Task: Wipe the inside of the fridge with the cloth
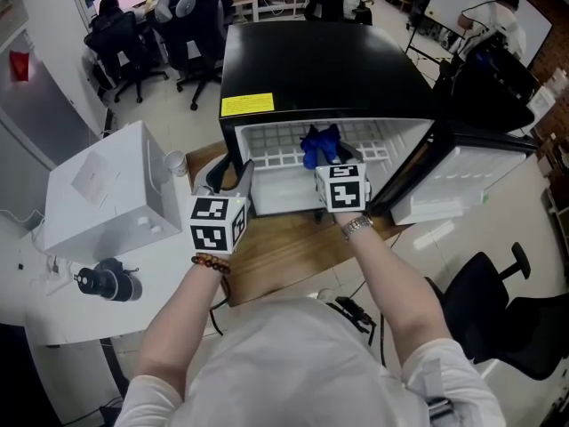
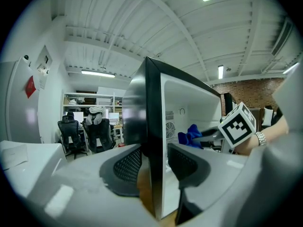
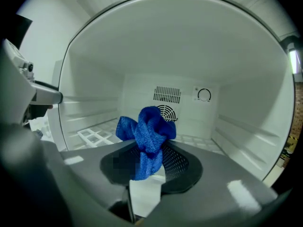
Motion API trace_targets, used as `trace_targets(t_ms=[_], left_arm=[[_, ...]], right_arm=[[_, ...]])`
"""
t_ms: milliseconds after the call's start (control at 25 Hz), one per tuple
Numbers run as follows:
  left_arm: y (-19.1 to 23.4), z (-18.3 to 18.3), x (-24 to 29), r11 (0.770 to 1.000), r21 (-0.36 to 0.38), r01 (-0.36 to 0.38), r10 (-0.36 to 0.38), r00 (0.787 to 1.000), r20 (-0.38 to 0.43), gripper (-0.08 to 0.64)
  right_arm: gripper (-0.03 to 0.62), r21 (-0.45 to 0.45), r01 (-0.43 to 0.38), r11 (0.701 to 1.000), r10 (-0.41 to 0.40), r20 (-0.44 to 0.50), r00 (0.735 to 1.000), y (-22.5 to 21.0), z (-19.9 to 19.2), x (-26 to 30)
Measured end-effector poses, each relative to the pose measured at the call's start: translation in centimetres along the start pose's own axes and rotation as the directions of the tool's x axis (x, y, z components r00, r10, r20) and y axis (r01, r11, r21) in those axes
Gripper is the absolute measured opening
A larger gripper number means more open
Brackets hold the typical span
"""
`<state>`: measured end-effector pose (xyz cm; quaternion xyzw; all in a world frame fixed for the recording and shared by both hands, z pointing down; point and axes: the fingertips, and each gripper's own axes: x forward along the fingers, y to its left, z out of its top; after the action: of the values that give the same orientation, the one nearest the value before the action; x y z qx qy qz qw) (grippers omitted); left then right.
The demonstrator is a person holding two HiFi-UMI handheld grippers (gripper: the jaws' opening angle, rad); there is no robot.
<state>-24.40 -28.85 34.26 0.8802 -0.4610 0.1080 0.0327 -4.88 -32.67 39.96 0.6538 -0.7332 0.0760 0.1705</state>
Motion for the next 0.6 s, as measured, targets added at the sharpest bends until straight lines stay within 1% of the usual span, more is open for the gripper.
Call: trace_targets(t_ms=[160, 360, 600], left_arm=[[-1.7, 1.1, 0.0, 1.000, -0.002, 0.003, -0.003, 1.000, 0.003, 0.166], [-0.1, 0.1, -0.2, 1.000, 0.000, 0.010, -0.010, 1.000, 0.003, 0.166], [-0.1, 0.1, -0.2, 1.000, -0.005, -0.001, 0.001, 1.000, 0.007, 0.166]], right_arm=[[0.118, 0.000, 0.033, 0.999, -0.033, 0.002, 0.999, -3.2, 0.3, -1.6], [0.118, 0.021, 0.077, 0.997, -0.076, -0.016, 0.997, -4.0, -1.0, -1.0], [0.118, 0.024, 0.104, 0.994, -0.104, -0.008, 0.995, -6.3, -0.9, -1.6]])
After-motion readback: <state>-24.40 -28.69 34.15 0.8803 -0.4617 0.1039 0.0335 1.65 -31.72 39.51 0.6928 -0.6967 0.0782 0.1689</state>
